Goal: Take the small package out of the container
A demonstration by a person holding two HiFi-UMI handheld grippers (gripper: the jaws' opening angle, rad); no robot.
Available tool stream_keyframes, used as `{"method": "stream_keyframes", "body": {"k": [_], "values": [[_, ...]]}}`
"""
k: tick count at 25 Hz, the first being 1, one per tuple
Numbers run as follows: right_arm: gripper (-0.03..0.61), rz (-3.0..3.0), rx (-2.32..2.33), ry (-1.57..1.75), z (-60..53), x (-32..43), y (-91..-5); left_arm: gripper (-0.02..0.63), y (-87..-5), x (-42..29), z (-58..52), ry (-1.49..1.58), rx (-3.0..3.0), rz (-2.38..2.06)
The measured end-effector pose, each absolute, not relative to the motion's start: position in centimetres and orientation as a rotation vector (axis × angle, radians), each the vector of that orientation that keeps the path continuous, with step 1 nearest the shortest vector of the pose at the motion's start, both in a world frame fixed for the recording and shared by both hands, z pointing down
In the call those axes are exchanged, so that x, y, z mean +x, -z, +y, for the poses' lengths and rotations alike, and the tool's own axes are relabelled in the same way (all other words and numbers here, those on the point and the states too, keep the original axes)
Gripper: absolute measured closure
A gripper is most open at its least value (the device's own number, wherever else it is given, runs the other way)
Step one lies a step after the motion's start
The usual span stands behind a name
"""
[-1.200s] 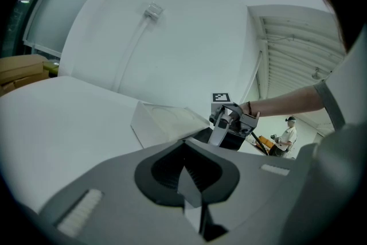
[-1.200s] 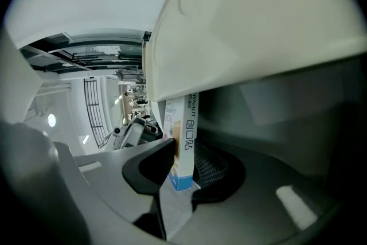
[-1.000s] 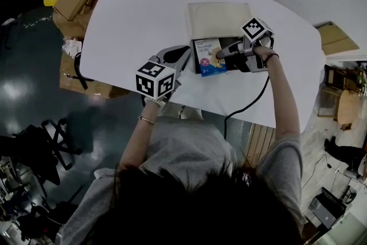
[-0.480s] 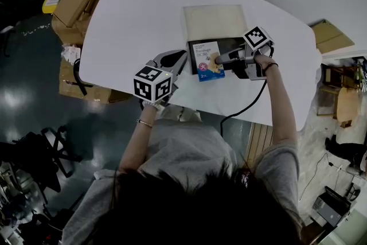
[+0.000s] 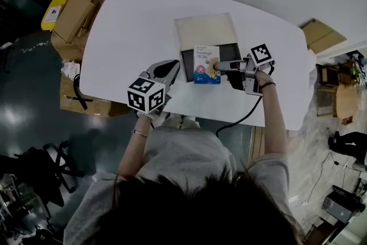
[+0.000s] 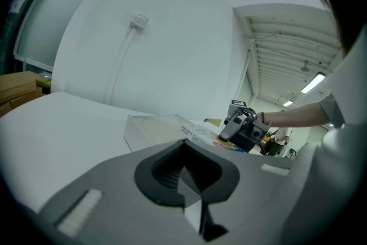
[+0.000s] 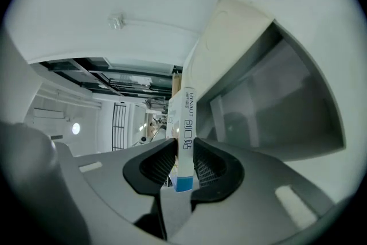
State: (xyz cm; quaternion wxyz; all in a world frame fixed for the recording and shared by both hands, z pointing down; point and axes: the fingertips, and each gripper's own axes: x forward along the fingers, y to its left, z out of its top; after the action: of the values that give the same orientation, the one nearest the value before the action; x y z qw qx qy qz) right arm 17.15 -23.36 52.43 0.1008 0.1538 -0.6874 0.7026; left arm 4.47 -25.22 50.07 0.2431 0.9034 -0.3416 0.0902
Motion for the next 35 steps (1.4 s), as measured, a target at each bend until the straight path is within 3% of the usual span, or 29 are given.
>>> {"method": "stream_keyframes", "body": {"k": [35], "values": [[0.472,-2.728,0.836,-1.941,-24.8,19.3,-42.3,0.62,-41.6,4.4,-26.0,-0.121,2.663,-1.059]]}}
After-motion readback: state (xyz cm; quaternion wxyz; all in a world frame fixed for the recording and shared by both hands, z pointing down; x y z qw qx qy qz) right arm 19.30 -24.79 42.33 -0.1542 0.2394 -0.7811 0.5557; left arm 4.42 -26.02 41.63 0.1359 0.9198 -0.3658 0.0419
